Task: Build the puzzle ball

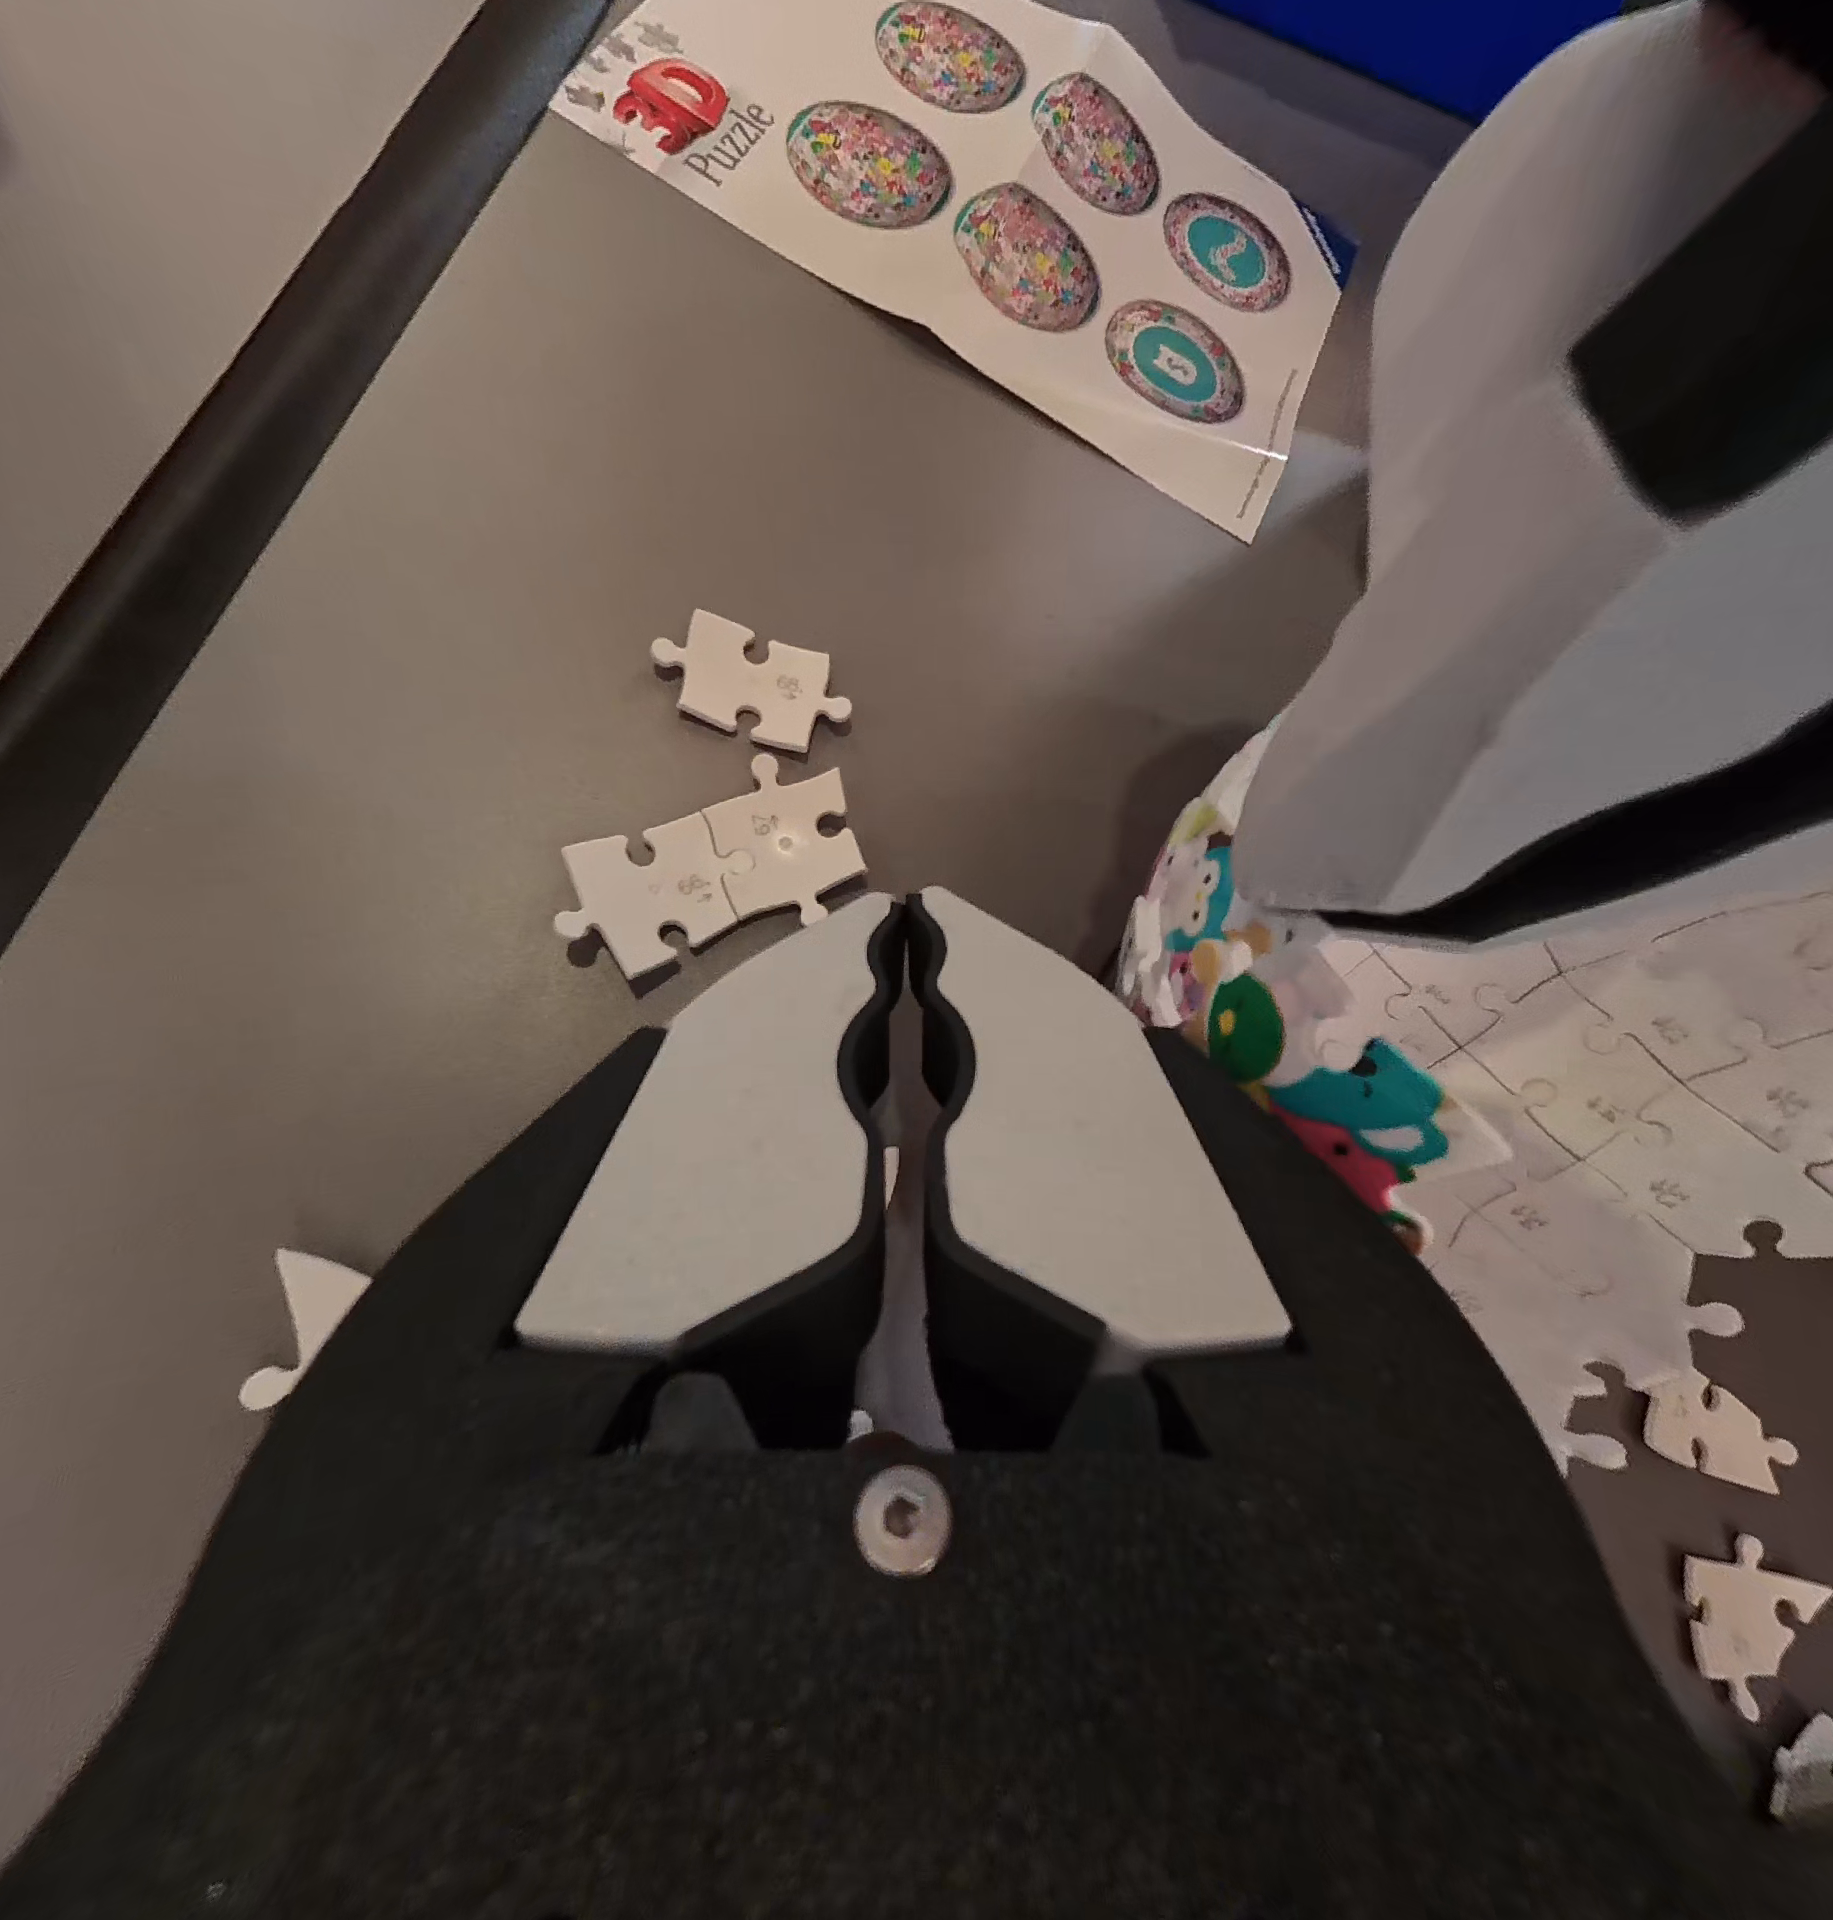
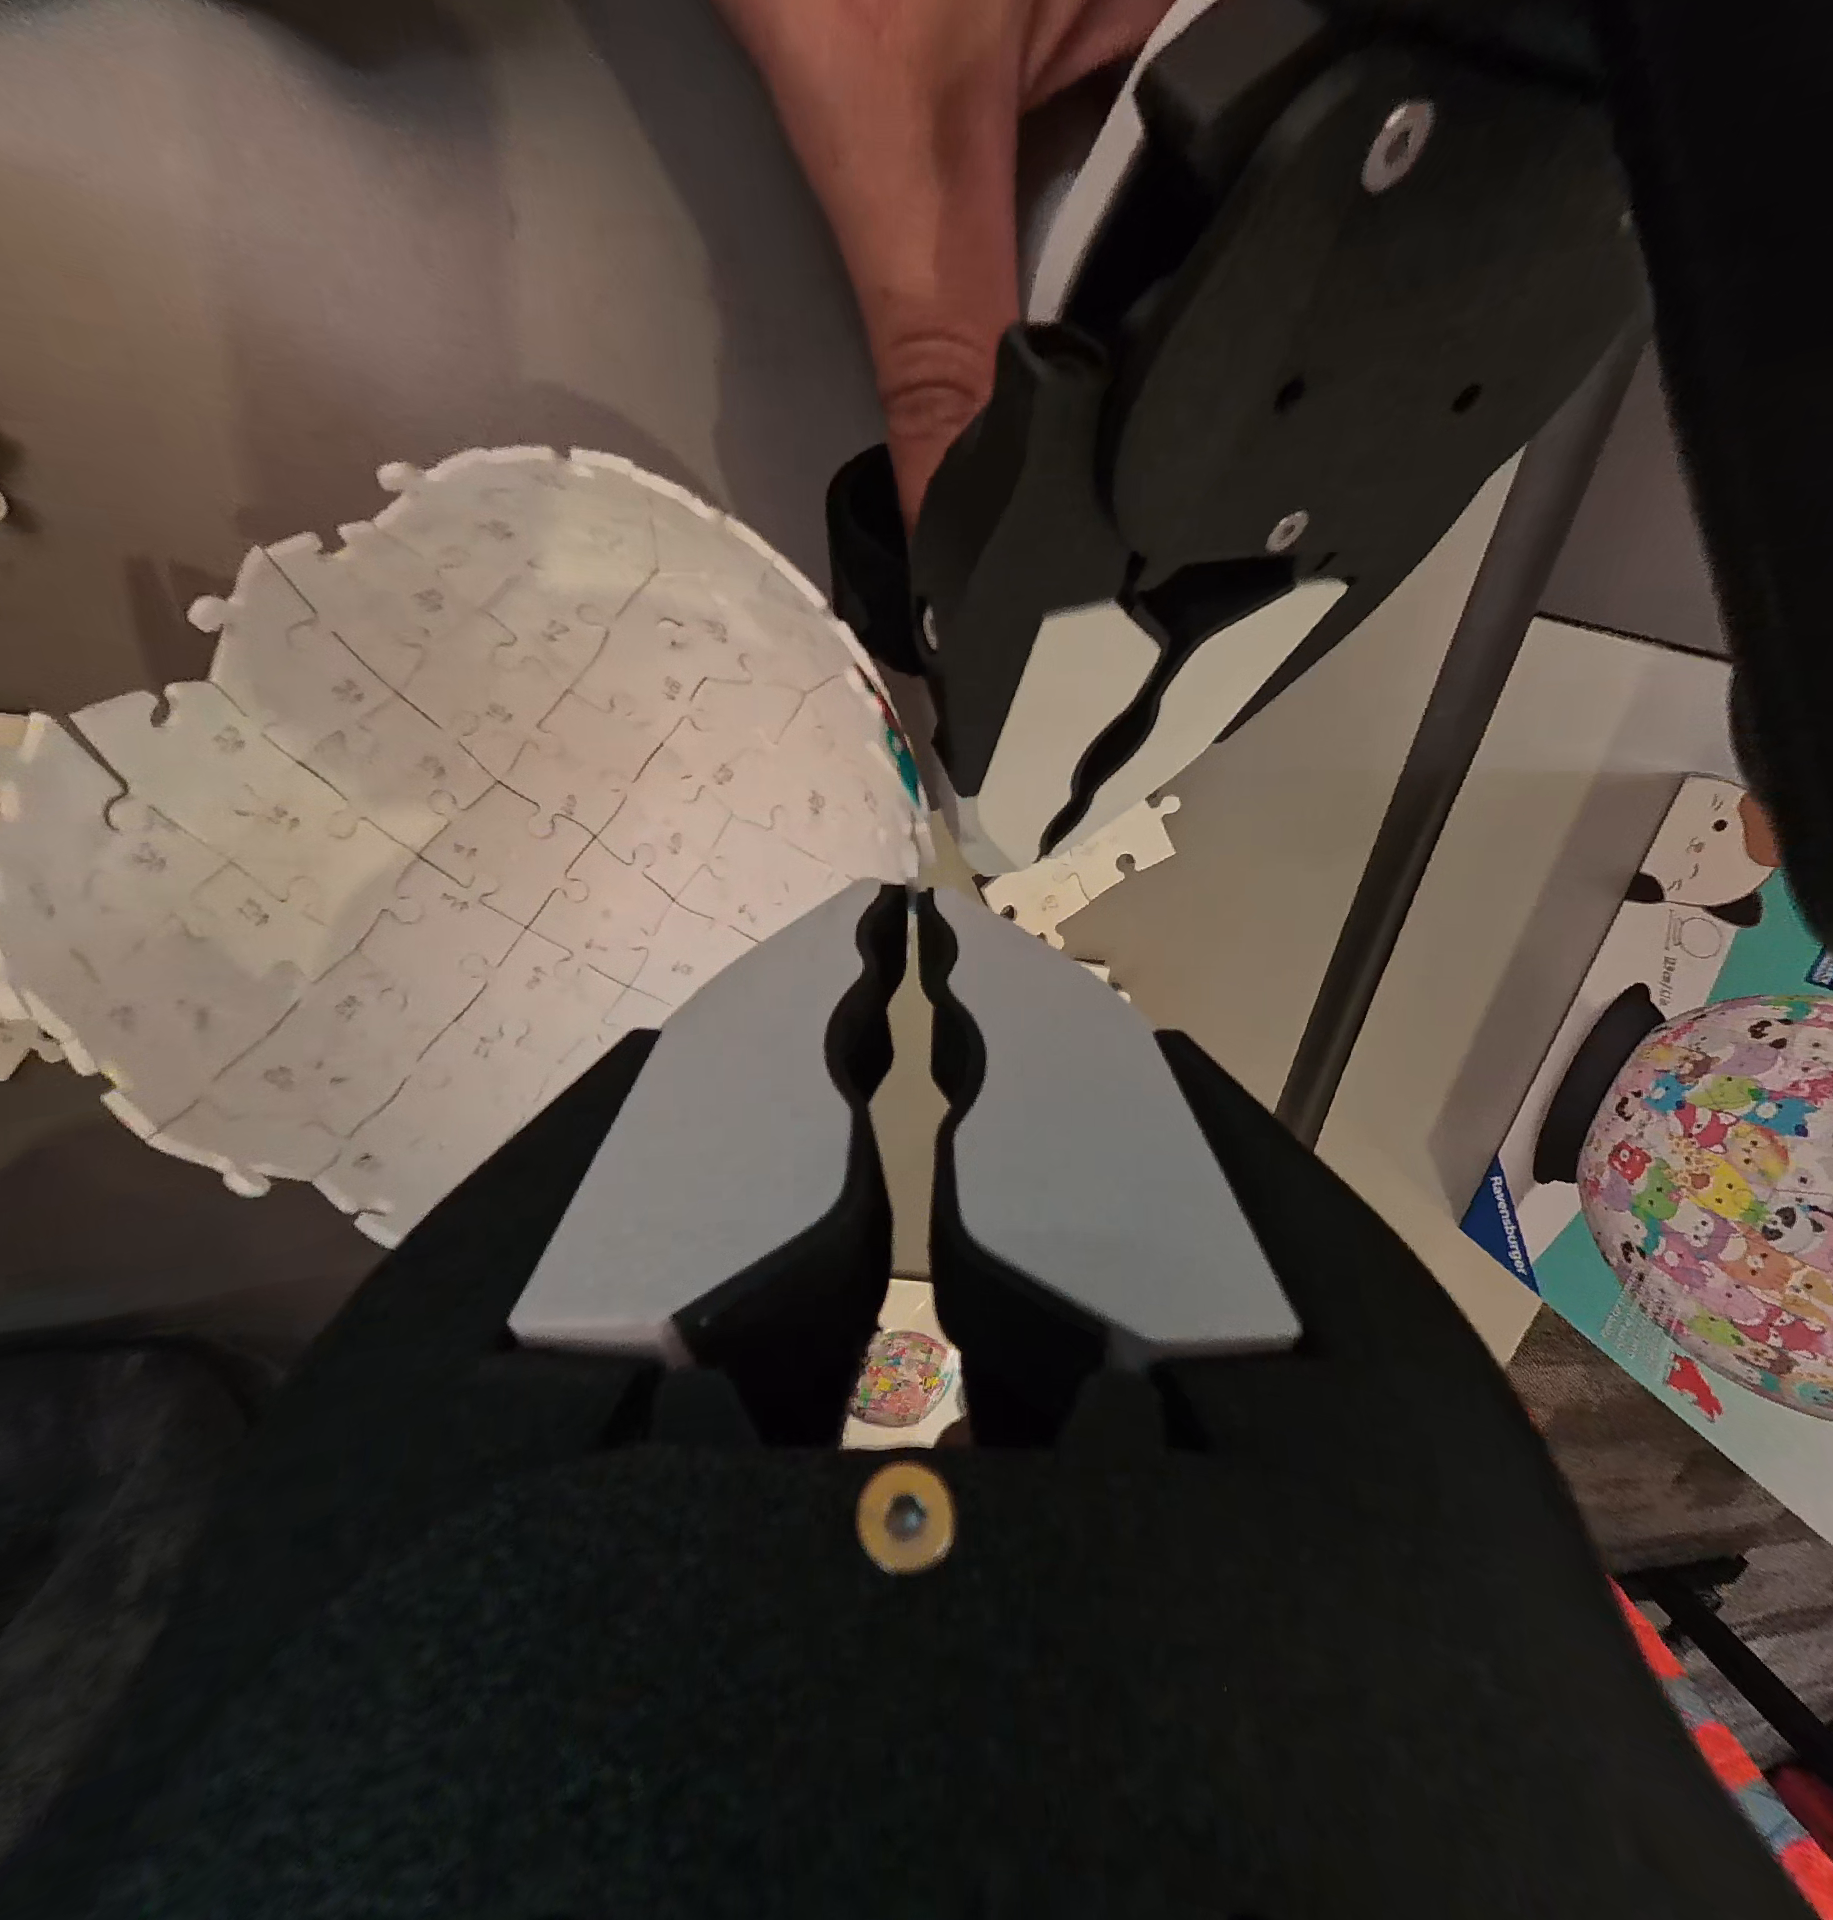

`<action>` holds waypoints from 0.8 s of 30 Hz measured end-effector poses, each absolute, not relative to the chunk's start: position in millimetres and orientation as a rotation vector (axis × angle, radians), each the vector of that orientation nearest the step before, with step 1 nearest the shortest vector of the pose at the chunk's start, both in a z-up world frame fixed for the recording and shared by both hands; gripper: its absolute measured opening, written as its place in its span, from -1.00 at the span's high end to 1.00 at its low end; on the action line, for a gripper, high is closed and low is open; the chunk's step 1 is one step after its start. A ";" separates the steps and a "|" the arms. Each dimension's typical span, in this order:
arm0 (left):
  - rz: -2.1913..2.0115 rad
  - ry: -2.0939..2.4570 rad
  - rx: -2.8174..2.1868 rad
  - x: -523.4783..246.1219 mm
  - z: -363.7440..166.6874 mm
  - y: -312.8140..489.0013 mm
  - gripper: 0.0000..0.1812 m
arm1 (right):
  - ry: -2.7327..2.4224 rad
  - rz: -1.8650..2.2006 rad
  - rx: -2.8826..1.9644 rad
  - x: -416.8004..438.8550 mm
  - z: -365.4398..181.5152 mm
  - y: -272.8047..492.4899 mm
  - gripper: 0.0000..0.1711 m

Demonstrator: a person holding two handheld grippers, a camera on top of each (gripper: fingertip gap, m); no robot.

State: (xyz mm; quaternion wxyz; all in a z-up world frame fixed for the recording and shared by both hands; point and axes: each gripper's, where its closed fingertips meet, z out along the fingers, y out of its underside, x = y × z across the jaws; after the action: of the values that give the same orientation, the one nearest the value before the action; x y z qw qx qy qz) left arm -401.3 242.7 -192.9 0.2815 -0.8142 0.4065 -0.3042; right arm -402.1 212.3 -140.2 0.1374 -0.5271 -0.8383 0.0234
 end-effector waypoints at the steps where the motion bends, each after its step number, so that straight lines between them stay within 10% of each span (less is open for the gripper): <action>1: -0.817 1.088 -2.186 -401.4 -193.6 242.7 1.00 | -2.426 0.059 -1.523 -402.3 -140.4 212.3 0.98; 24: -0.823 1.094 -2.258 -404.7 -206.2 236.2 1.00 | -2.402 -0.044 -1.516 -403.8 -140.9 216.2 0.97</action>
State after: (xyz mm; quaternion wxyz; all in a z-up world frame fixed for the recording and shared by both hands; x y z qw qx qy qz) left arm -404.7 236.2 -206.2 0.2482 -0.8284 0.4014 -0.3018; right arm -403.8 216.2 -140.9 0.1501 -0.5275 -0.8360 -0.0153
